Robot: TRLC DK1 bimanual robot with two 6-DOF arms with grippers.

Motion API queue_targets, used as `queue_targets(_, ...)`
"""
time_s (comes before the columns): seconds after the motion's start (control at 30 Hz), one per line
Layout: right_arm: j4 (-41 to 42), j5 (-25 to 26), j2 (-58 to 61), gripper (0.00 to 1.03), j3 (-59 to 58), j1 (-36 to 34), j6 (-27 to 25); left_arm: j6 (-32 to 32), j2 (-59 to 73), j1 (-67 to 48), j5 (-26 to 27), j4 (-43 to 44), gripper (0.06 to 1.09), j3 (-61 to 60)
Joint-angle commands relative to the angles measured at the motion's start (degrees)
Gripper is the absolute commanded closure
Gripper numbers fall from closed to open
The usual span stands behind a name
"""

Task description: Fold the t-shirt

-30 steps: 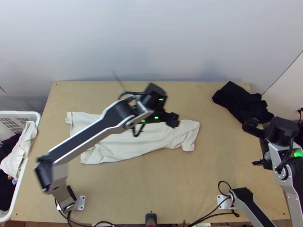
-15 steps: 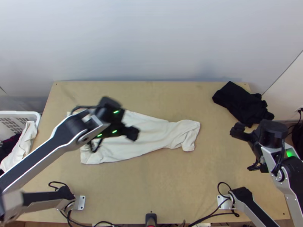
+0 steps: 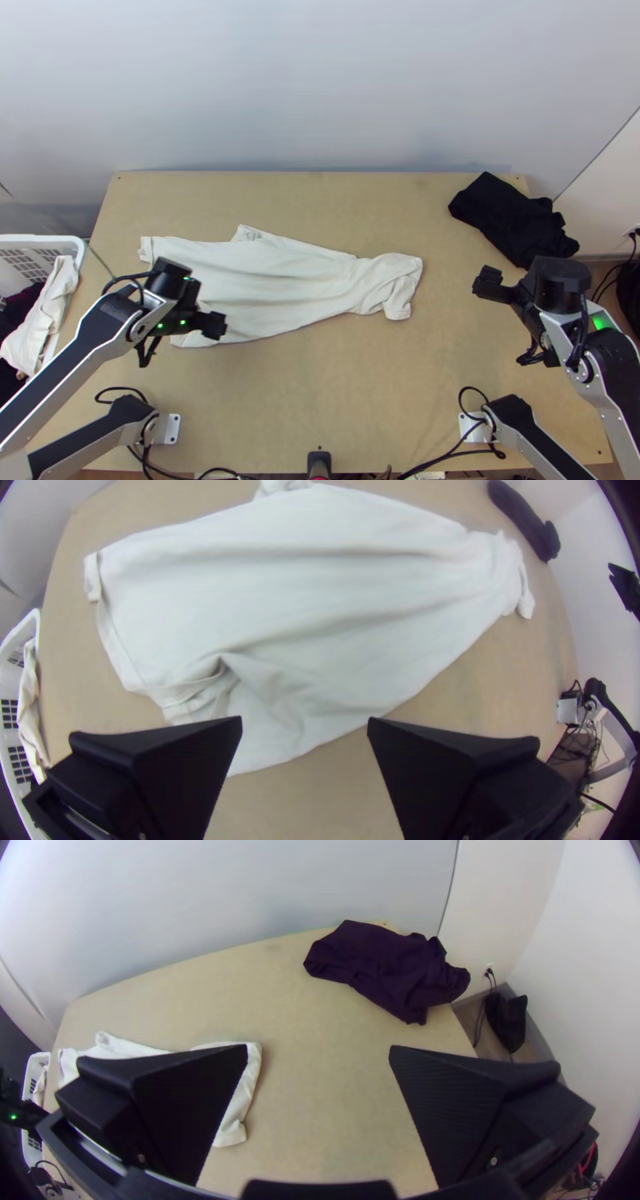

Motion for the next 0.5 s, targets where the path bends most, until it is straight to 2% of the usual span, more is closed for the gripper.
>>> queue_targets(0.0, -0.1, -0.1, 0.1, 0.04, -0.1, 0.5, 0.0, 4.7, -2.0, 10.7, 0.0, 5.5, 0.20, -8.9)
queue_targets(0.17, 0.0, -0.1, 0.4, 0.04, -0.3, 0.6, 0.0, 5.0, 0.2, 11.8, 0.0, 10.0, 0.21, -11.4)
queue_targets(0.23, 0.1, -0.1, 0.7, 0.04, 0.0, 0.7, 0.0, 4.9, 1.0, 11.8, 0.0, 11.3, 0.26, -12.1)
queue_targets(0.47, -0.1, -0.1, 0.7, 0.04, -0.1, 0.6, 0.0, 8.2, 3.0, 16.3, -0.1, 14.6, 0.26, -13.2)
